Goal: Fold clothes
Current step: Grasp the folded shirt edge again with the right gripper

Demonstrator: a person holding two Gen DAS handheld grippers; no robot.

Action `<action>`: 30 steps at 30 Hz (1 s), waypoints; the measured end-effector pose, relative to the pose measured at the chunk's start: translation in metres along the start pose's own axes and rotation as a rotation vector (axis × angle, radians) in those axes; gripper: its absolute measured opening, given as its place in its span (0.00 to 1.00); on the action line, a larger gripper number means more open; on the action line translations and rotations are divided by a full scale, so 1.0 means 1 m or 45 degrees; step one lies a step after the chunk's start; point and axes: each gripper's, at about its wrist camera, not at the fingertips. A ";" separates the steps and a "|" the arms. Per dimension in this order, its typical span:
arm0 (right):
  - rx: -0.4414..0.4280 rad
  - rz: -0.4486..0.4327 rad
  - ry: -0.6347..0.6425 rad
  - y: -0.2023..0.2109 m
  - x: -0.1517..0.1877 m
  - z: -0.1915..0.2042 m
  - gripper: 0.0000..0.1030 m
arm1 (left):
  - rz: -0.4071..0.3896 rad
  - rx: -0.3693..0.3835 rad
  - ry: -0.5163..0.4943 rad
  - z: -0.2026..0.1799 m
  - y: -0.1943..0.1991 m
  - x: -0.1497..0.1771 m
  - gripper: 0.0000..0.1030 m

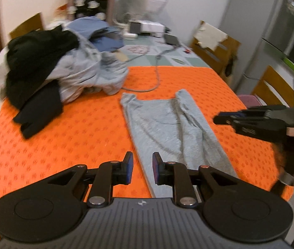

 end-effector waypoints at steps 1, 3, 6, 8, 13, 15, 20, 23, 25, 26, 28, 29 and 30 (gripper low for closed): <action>-0.003 0.004 0.012 -0.008 -0.003 -0.001 0.14 | 0.003 -0.012 0.025 -0.001 0.001 0.004 0.23; -0.007 0.012 0.035 -0.024 -0.009 -0.005 0.14 | 0.009 -0.035 0.069 -0.004 0.003 0.011 0.23; -0.014 0.037 0.064 -0.045 -0.014 -0.009 0.14 | 0.015 -0.057 0.126 -0.010 0.004 0.023 0.23; -0.025 0.053 0.089 -0.058 -0.014 -0.010 0.14 | 0.021 -0.059 0.148 -0.016 0.002 0.030 0.24; -0.067 0.074 0.109 -0.067 -0.014 -0.013 0.04 | 0.064 -0.052 0.150 -0.038 -0.012 0.042 0.24; -0.143 0.056 -0.014 -0.058 -0.016 -0.029 0.04 | 0.066 -0.040 0.157 -0.044 -0.014 0.044 0.24; -0.260 0.048 -0.268 -0.055 -0.014 -0.068 0.04 | 0.062 -0.039 0.193 -0.049 -0.017 0.045 0.24; -0.244 0.087 -0.314 -0.070 -0.006 -0.082 0.04 | 0.062 -0.051 0.215 -0.048 -0.017 0.044 0.24; -0.229 0.101 -0.316 -0.077 -0.001 -0.086 0.04 | 0.065 -0.067 0.225 -0.047 -0.018 0.043 0.24; -0.235 0.103 -0.309 -0.081 0.002 -0.086 0.04 | 0.067 -0.076 0.230 -0.046 -0.018 0.043 0.24; -0.228 0.095 -0.277 -0.080 0.003 -0.085 0.05 | 0.071 -0.090 0.243 -0.045 -0.018 0.043 0.24; -0.206 0.097 -0.251 -0.078 0.001 -0.083 0.06 | 0.071 -0.096 0.247 -0.045 -0.018 0.044 0.24; -0.185 0.080 -0.219 -0.073 -0.002 -0.080 0.10 | 0.071 -0.101 0.251 -0.045 -0.017 0.044 0.24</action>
Point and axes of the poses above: each gripper's, at about its wrist camera, not at the fingertips, and y roughly against the way its jaws point, z to its left, x to its underside, and after that the axes turned 10 degrees about z, right-handed
